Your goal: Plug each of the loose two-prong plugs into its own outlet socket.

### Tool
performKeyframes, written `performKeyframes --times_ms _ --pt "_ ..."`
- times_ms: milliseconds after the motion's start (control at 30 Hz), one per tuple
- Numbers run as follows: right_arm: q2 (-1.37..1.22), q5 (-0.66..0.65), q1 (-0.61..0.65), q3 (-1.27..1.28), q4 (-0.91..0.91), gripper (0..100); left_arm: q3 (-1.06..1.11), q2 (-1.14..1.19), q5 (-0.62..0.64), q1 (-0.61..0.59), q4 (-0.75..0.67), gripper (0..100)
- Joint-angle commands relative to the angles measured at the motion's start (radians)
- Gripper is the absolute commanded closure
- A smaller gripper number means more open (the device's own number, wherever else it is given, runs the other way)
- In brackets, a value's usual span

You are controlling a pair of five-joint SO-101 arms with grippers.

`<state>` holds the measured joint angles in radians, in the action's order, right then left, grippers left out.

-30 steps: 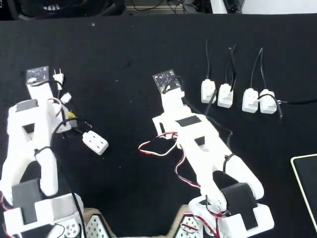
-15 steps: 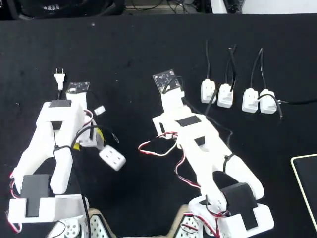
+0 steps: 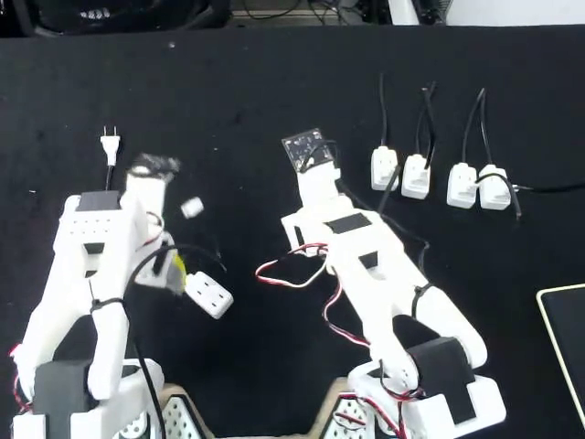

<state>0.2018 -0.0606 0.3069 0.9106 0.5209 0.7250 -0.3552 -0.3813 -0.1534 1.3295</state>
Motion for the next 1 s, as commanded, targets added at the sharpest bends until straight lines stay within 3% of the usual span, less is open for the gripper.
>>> performKeyframes --times_ms 0,167,467,667,800,967 --pt "0.044 0.0 -0.086 -0.039 -0.017 93.7 0.081 -0.04 -0.092 0.058 -0.025 75" --pt "0.134 0.002 -0.157 0.001 -0.012 93.8 0.182 -0.037 0.038 0.213 -0.183 75" --pt "0.16 0.002 -0.16 0.022 -0.017 93.8 0.206 -0.031 0.371 0.452 -0.46 75" --pt "0.159 0.002 -0.158 0.024 -0.017 93.7 0.213 -0.031 0.393 0.506 -0.603 75" --pt "0.159 0.002 -0.158 0.024 -0.018 93.7 0.199 -0.041 0.388 0.504 -0.591 75" --pt "0.159 0.002 -0.158 0.024 -0.018 93.6 0.058 -0.06 0.364 0.441 -0.359 75"
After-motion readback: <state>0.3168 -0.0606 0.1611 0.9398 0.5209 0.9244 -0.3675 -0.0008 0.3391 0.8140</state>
